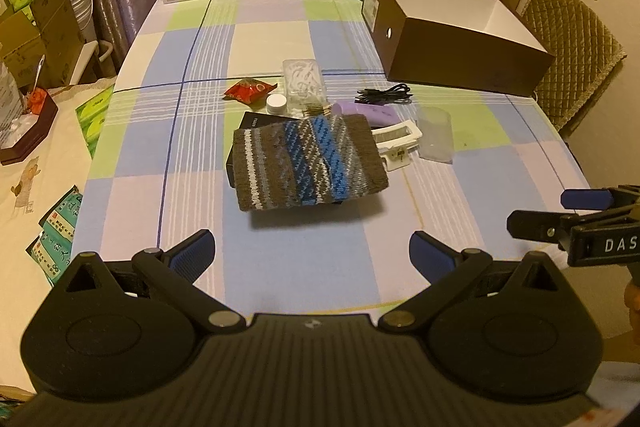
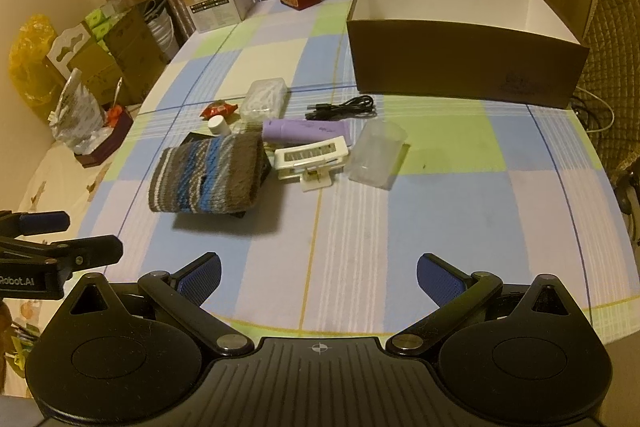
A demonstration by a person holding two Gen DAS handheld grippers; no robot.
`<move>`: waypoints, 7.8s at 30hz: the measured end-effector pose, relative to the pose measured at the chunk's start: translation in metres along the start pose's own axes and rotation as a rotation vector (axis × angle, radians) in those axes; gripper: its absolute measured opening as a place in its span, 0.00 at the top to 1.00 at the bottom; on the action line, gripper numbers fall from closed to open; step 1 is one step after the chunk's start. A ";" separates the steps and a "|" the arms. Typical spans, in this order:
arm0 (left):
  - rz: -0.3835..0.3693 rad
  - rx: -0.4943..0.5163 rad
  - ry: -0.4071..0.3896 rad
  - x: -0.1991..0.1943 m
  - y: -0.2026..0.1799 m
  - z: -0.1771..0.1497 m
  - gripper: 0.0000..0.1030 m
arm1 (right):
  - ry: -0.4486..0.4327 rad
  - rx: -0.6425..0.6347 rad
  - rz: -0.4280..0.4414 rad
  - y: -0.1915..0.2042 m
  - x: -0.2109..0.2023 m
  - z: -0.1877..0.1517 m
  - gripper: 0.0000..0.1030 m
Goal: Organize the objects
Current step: 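Move the left gripper toward the knitted striped pouch, then grasp the knitted pouch with the left gripper while the right gripper reaches the clear plastic cup, then carry the pouch into the brown box with the left gripper while the right gripper carries the cup, then open the left gripper to drop the pouch while the right gripper releases the cup in the box, then withdraw both grippers from the brown box back over the table, then move the left gripper to the black FLYCO box while the right gripper approaches the white clip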
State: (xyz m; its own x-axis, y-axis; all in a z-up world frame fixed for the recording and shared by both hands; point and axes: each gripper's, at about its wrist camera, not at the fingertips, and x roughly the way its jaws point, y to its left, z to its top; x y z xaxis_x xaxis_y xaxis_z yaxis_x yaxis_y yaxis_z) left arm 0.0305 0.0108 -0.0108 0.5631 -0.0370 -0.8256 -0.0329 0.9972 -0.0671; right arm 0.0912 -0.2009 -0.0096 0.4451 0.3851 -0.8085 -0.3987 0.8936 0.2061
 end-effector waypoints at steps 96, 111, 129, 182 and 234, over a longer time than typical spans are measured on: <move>-0.182 0.105 -0.114 0.141 -0.113 0.184 0.78 | -0.115 0.193 0.135 -0.165 0.067 0.140 0.66; -0.177 0.134 -0.189 0.188 -0.178 0.285 0.78 | -0.233 0.138 -0.023 -0.247 0.066 0.237 0.65; -0.053 0.176 0.027 0.285 -0.195 0.300 0.67 | -0.011 -0.086 -0.265 -0.279 0.152 0.255 0.65; -0.109 0.120 -0.063 0.119 -0.145 0.220 0.11 | -0.215 0.028 -0.066 -0.195 0.027 0.176 0.07; 0.166 0.072 0.104 0.149 -0.012 0.069 0.05 | 0.036 0.003 0.050 -0.081 0.109 0.102 0.07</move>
State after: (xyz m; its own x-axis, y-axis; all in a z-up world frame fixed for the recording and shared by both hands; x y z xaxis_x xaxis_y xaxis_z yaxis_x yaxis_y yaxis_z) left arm 0.1719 -0.0026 -0.0940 0.4663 0.1253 -0.8757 -0.0564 0.9921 0.1119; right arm 0.2537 -0.2082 -0.0579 0.3954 0.4212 -0.8162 -0.4178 0.8739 0.2485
